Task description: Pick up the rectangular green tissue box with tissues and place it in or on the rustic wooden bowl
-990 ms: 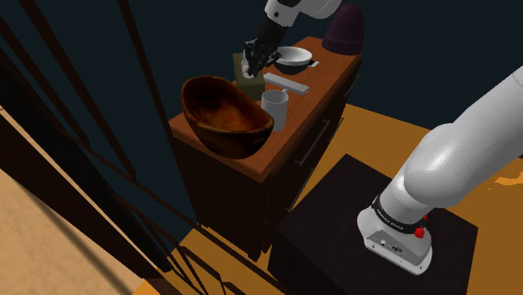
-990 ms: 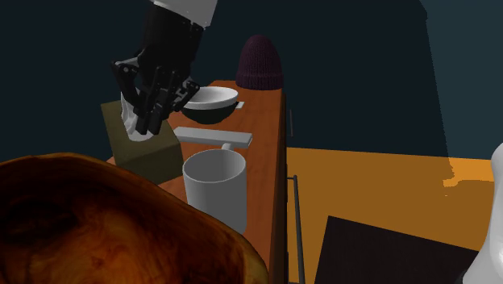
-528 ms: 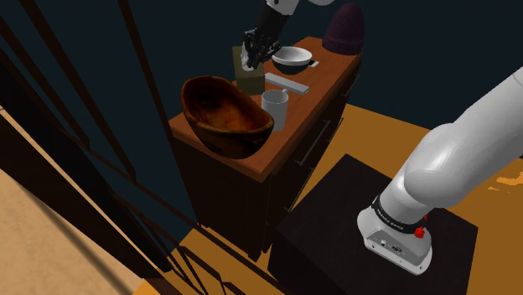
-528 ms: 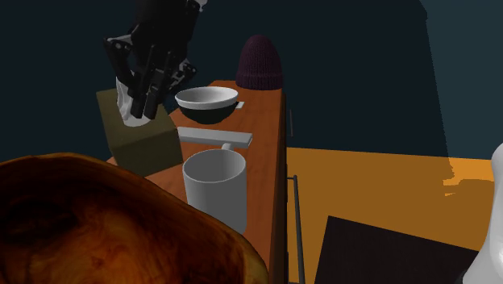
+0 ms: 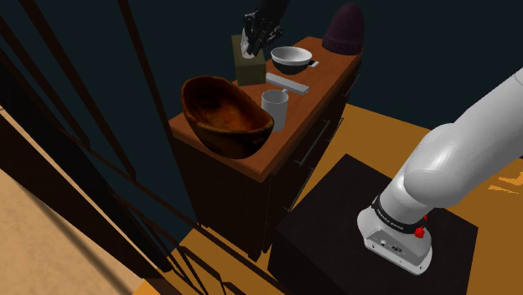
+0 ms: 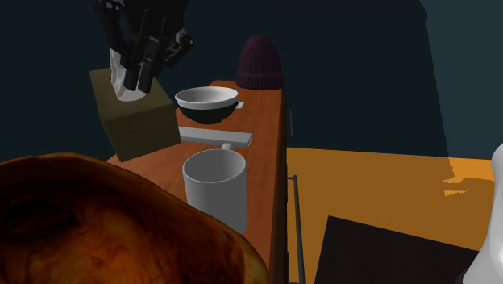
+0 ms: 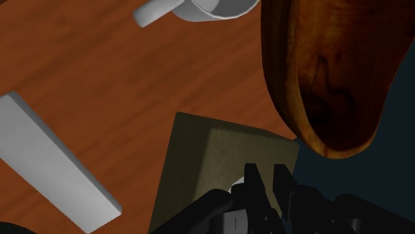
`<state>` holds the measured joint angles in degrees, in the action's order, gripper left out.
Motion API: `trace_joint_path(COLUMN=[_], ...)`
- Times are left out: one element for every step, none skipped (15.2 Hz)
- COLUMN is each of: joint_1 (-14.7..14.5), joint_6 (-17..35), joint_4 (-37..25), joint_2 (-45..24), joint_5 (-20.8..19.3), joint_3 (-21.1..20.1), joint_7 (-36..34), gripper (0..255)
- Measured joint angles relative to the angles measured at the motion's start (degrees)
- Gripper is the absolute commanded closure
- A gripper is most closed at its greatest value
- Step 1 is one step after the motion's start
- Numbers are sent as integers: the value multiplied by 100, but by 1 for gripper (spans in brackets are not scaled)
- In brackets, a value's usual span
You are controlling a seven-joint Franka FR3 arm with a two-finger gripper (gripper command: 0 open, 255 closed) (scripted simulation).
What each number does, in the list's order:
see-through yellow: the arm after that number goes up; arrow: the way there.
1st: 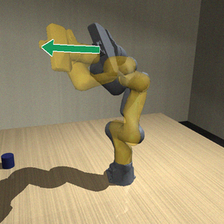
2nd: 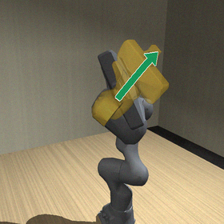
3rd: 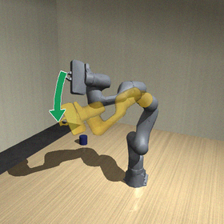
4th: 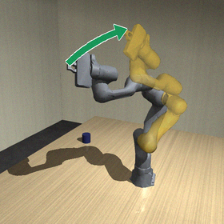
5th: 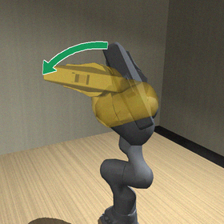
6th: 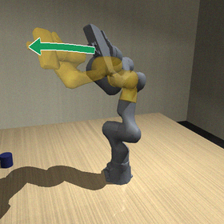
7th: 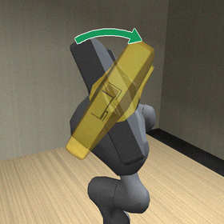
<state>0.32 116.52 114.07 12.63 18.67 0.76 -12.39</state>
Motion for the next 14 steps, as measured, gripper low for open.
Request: trace_joint_path(joint_1=[2, 3, 6, 5, 5, 9, 15, 15, 16, 18, 20, 24, 25, 28], joint_6=[-78, -167, -234, -296, -361, -453, -514, -583, -666, -730, -812, -892, -964, -1038], joint_4=[-87, -154, -233, -314, -383, -489, -546, -629, -719, -799, -895, -1000, -1102, -1202], joint_2=[-5, 20, 11, -5, -5, -17, -14, -24, -29, -41, -54, -78, -106, -132], joint_5=[-12, -26, -35, -44, -54, -64, -69, -78, -87, -94, -101, -107, -113, -118], joint_3=[1, 0, 4, 2, -1, 6, 15, 14, 16, 19, 23, 29, 33, 38], joint_7=[-26, -58, -75, -100, -127, -146, -152, -178, -202, -220, -240, -256, -274, -290], gripper=[255, 255, 255, 255, 255, 255, 255, 255, 255, 255, 255, 255, 255, 255])
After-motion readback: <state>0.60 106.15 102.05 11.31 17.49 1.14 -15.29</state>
